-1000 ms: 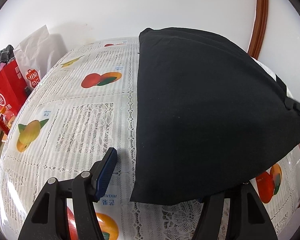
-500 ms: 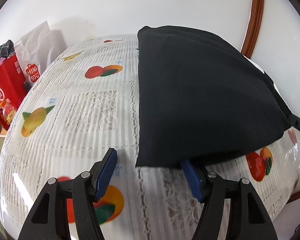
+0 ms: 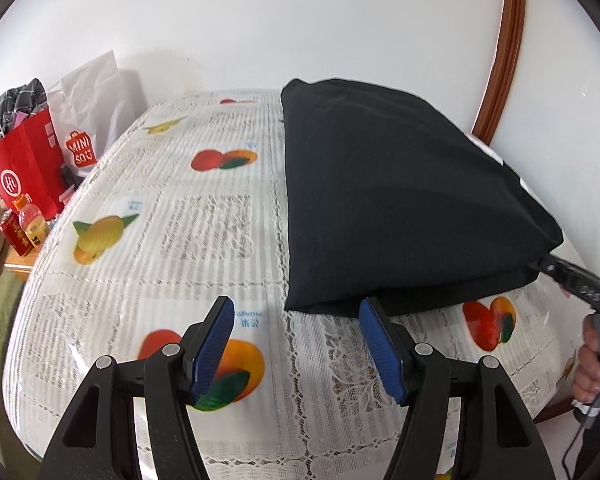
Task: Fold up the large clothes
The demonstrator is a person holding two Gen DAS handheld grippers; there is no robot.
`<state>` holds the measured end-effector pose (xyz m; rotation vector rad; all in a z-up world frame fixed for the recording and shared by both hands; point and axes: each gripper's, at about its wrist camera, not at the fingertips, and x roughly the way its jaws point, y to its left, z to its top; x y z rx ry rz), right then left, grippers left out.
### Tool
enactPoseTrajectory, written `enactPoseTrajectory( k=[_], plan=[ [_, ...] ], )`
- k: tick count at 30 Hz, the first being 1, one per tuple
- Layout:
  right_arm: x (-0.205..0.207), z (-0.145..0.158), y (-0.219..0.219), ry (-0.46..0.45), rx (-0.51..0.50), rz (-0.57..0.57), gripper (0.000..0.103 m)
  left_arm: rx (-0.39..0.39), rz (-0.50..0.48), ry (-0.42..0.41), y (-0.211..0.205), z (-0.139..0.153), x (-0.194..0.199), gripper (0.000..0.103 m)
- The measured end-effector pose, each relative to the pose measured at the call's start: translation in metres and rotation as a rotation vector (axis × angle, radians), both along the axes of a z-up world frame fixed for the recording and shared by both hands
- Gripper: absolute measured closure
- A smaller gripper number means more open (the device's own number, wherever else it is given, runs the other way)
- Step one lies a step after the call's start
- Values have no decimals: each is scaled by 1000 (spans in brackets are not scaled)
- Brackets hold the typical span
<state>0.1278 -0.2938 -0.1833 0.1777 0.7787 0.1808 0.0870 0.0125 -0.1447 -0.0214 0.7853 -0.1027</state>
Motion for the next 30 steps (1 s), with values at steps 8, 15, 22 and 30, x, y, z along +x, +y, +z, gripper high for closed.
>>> enactPoseTrajectory(
  k=[8,15,22,30],
  plan=[
    [23,-8,0,38,1,-35,84,0,4,17,2,1,18,40],
    [44,-8,-3,56,5,-43,88,-3,-3,62,-6,-8,39,40],
    [72,-7,-4,68,13,-52,88,-8,-10,85,-10,-8,66,40],
    [95,-2,-11,63,-21,-76,87,-11,-23,98,-15,-7,86,40]
  ],
)
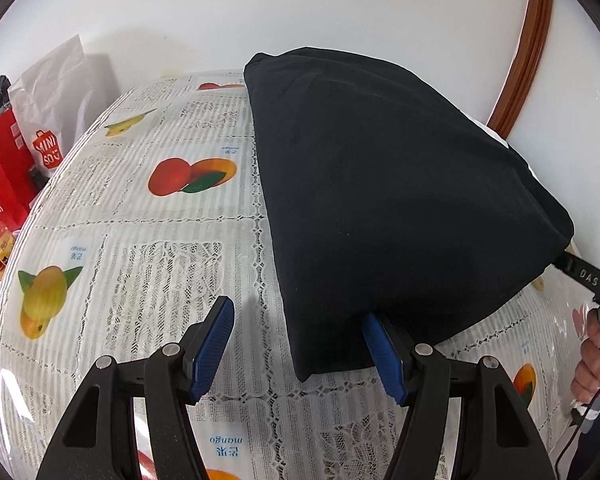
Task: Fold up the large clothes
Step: 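Open both grippers and release the folded black jacket on the bed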
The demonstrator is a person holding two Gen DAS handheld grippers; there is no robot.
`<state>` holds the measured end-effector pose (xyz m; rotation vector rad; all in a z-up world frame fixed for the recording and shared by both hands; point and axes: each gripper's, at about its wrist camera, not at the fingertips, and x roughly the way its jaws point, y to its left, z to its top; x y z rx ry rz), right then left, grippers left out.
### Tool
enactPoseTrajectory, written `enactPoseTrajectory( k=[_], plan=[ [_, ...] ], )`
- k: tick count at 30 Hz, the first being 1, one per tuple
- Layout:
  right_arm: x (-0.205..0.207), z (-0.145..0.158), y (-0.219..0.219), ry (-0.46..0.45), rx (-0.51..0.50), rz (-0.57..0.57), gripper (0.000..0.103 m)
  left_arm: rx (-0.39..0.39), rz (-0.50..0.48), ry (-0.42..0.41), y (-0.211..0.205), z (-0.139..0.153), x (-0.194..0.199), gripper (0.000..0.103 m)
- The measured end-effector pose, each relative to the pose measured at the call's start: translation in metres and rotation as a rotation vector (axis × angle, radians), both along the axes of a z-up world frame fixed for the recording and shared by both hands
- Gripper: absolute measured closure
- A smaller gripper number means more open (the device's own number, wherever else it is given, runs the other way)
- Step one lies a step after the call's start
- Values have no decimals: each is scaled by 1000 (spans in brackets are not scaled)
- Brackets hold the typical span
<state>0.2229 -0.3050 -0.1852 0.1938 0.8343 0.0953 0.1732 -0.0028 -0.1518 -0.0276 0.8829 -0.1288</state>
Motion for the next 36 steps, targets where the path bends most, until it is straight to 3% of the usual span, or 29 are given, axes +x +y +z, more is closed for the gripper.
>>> enactPoseTrajectory(
  k=[5,8,10,11,14,17,19,21,25,36],
  plan=[
    [-27,18,-4,-43,-54,45,86,-10,-16,-18,5,5,-13,40],
    [-47,35,-1,-92,-88,94,75,-35,-18,-30,11,11,-21,40],
    [-55,49,4,-146,-104,115,60,-37,-12,-47,14,17,-26,40],
    [-56,55,7,-177,-110,116,60,-38,-10,-52,15,19,-27,40],
    [-41,62,11,-206,-101,90,60,-41,-1,-64,17,25,-28,40],
    [-18,55,7,-168,-33,21,63,-43,14,-67,21,28,-28,40],
    [-12,49,4,-156,30,10,82,-44,21,-66,22,29,-27,40],
    [-12,38,8,-138,3,3,87,-43,29,-60,24,28,-25,40],
    [-16,18,8,-77,-25,-1,87,-34,20,-63,22,28,-22,40],
    [-31,21,9,-72,-59,-19,87,-18,12,-72,14,30,-30,40]
  ],
)
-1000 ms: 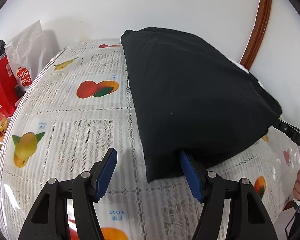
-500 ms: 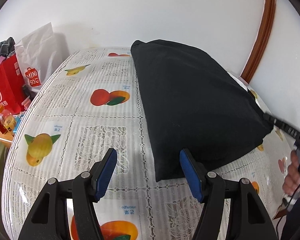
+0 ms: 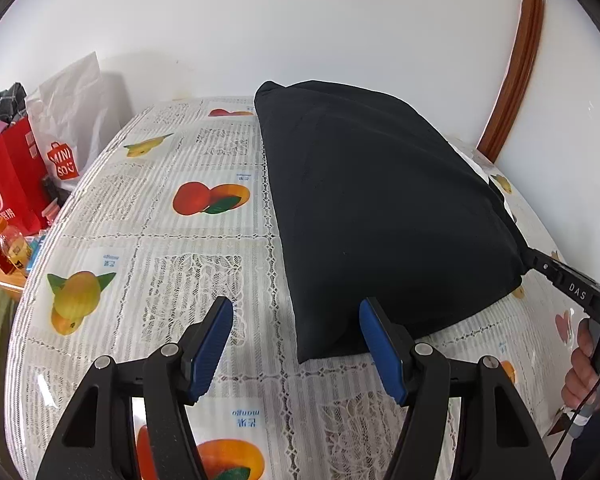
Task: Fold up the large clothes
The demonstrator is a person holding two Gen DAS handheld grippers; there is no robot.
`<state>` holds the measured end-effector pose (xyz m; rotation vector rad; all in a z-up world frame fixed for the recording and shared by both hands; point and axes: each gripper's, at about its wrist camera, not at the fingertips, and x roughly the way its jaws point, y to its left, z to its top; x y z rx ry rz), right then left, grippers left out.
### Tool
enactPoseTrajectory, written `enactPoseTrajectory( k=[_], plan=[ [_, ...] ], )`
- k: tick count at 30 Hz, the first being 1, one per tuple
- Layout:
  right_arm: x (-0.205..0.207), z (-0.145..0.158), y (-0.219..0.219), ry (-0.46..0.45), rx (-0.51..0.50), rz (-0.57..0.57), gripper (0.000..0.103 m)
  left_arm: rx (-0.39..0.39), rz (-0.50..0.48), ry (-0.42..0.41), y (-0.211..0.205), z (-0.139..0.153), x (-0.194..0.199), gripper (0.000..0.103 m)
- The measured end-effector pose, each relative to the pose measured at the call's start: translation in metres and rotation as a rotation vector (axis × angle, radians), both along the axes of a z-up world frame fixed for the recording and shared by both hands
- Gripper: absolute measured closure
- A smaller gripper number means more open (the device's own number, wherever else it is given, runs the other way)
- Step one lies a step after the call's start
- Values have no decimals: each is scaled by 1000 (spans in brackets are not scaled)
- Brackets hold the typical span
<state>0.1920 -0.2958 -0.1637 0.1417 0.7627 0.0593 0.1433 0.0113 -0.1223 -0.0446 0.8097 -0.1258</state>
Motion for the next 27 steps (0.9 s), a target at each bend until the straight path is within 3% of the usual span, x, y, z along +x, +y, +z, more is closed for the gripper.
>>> enactPoseTrajectory(
  k=[14,27],
  plan=[
    [-9,7,1,37,-51,-40,79,13,41,-43,5,18,-30,36],
    [-53,34,15,31,-74,-54,55,1,74,-86,15,41,-72,29]
  ],
)
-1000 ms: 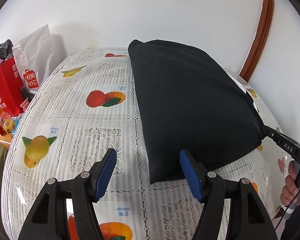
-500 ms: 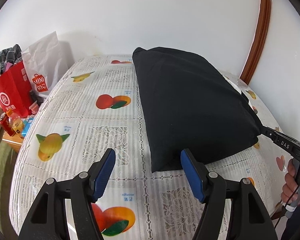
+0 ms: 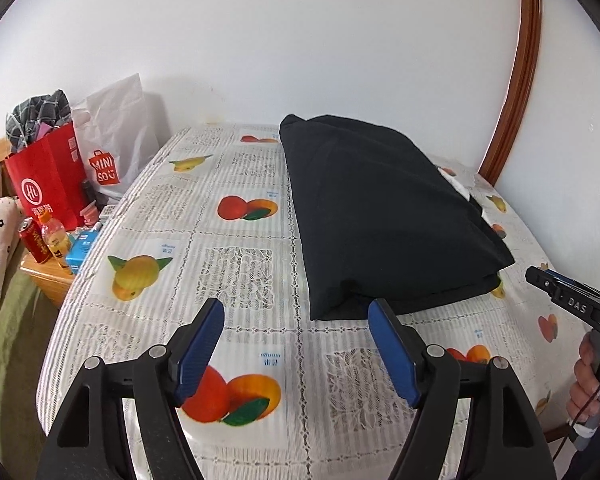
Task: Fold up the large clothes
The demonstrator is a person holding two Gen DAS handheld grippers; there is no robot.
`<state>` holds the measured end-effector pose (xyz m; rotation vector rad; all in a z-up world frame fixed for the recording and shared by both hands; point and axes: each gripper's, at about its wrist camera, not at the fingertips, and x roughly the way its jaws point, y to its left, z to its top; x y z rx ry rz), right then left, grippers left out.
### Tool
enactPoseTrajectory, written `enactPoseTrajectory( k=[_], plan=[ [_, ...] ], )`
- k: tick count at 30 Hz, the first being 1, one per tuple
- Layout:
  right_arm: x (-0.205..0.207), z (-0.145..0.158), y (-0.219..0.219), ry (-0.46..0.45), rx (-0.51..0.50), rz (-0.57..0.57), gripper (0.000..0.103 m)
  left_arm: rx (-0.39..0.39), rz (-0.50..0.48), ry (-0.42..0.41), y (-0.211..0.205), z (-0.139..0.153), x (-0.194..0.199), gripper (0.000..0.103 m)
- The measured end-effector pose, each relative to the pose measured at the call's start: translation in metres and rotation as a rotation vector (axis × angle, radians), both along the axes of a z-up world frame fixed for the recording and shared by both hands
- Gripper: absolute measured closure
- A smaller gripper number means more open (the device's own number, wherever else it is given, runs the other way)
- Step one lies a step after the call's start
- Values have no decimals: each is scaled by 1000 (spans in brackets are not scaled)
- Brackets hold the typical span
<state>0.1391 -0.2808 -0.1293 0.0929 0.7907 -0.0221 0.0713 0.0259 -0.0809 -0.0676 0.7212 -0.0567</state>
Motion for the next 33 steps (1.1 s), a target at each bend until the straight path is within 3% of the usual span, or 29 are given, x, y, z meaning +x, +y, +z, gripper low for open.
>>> enactPoseTrajectory(
  k=[6,11,15,25,33],
  plan=[
    [-35,31,12,-47,-45,-17,38,6,6,-61,-5,24,-28,23],
    [-69,52,11,-73,-30,-19,37,7,6,-94,-10,37,-53,20],
    [-97,65,6,-100,-33,-41,15,24,11,-123,-15,47,-76,16],
    [-145,79,-2,-165,-84,-96,1,28,4,-146,-24,60,-101,7],
    [-154,83,-3,-172,-71,-104,0,30,-5,-148,-30,60,-105,6]
  ],
)
